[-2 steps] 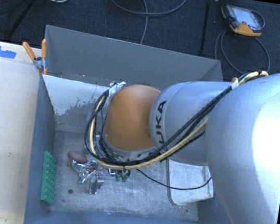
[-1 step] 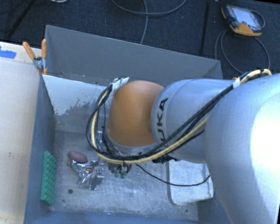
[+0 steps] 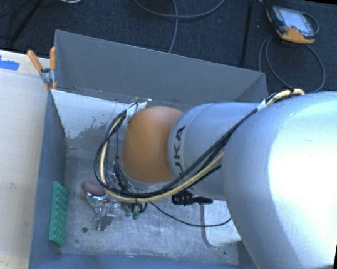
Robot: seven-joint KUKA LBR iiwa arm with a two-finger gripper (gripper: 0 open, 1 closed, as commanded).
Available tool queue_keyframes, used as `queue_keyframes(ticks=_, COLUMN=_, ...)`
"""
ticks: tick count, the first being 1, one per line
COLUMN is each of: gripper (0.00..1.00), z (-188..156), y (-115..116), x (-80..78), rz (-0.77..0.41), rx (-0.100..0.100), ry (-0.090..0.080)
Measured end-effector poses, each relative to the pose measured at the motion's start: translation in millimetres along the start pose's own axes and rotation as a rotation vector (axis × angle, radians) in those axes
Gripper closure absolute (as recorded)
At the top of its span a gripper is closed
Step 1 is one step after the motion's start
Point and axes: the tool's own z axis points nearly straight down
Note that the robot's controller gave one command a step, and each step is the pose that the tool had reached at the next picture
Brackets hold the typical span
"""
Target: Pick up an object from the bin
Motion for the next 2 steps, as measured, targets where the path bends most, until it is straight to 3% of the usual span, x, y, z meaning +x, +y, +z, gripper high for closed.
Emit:
queue_keyframes(ticks=1, gripper=0.00, z=-0.8, y=0.0, x=-0.6, rz=0.000, rx=0.001, ry=0.003)
queue_keyframes(ticks=2, gripper=1.00, z=-3.3, y=0.8, x=-2.6, rz=0.001, rx=-0.001, ry=-0.003)
